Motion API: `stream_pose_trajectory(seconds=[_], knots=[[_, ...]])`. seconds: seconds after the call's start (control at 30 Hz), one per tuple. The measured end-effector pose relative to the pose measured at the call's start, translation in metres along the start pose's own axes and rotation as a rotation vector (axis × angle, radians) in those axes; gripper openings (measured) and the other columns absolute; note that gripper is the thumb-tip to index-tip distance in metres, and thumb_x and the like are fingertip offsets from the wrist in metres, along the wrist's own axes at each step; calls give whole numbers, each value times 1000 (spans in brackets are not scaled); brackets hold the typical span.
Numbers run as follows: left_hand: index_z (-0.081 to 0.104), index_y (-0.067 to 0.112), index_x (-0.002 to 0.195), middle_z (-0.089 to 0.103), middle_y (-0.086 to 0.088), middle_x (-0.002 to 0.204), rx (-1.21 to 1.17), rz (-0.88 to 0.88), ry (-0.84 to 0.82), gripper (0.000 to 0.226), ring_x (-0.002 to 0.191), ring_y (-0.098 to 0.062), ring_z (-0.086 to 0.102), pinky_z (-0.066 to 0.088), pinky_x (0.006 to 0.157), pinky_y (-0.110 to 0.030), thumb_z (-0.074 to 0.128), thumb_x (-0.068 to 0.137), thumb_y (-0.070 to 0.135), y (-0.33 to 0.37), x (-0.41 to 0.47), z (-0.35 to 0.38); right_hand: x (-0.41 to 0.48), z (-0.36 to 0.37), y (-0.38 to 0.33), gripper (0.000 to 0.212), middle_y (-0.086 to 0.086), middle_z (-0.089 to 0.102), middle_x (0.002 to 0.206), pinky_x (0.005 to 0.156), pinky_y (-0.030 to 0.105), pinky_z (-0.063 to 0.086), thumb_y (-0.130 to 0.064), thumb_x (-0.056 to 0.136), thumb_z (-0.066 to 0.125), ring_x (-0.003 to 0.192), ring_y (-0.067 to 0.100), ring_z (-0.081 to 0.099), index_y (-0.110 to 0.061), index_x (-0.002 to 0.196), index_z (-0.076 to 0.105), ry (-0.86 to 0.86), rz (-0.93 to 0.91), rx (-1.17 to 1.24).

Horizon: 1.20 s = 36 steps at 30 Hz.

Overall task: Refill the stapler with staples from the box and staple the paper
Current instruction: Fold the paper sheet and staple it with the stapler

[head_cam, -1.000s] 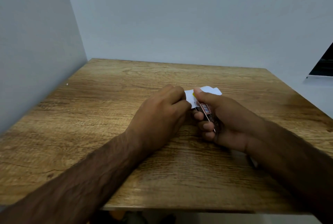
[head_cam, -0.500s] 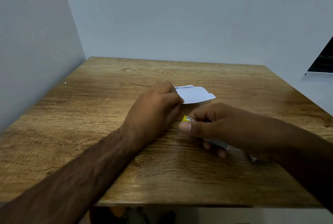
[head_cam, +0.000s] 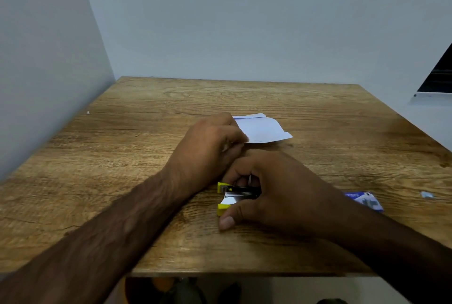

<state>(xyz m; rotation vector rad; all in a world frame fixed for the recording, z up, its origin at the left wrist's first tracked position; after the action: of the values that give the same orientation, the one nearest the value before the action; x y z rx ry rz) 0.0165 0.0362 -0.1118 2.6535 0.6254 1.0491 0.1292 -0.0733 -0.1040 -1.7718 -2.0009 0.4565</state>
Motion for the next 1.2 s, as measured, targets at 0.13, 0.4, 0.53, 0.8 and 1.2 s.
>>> stream_pose_trajectory(seconds=[0.13,0.4,0.53,0.8,1.2], knots=[[80,7,89,72,-8,86,-9,19,-8,8,80,-27,67,52,70,-42,75,84,10,0,0,1,3,5,1,56,-18,65,87,63,21,48,-68,47,83,82,-3,58,-40,93,70,-3,-3,44],[81,14,88,71,-2,82,-18,0,-66,8,76,-19,65,52,68,-36,76,81,12,-3,0,4,-2,-7,2,55,-24,64,100,71,25,53,-72,60,74,90,-5,59,-36,101,70,-146,-53,2],[79,18,83,69,2,78,-7,8,-99,5,73,-15,62,51,66,-36,76,80,15,-2,0,3,1,-37,18,41,-20,72,103,75,28,47,-67,74,59,94,-3,63,-43,106,70,96,-6,-114],[74,18,74,68,5,78,-94,-65,-178,16,74,-10,63,50,70,-38,70,89,21,-4,5,3,2,-46,66,76,-16,24,165,121,45,21,-77,89,20,151,7,21,-39,155,27,-221,129,-428],[72,12,84,71,-5,84,110,35,-610,20,81,-23,64,52,74,-35,58,87,26,57,107,78,-22,-104,141,95,-4,57,144,98,46,48,-92,64,13,120,20,58,-41,137,47,-80,377,-362]])
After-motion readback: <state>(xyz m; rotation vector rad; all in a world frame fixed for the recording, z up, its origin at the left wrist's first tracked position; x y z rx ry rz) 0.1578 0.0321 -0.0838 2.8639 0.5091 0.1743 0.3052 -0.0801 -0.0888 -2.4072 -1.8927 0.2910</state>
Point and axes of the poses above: each hand's wrist, its own x-axis towards the middle knuckle, its own z-axis out of the palm, y = z × x, the point moved 2 cm from there along x, towards the middle knuckle
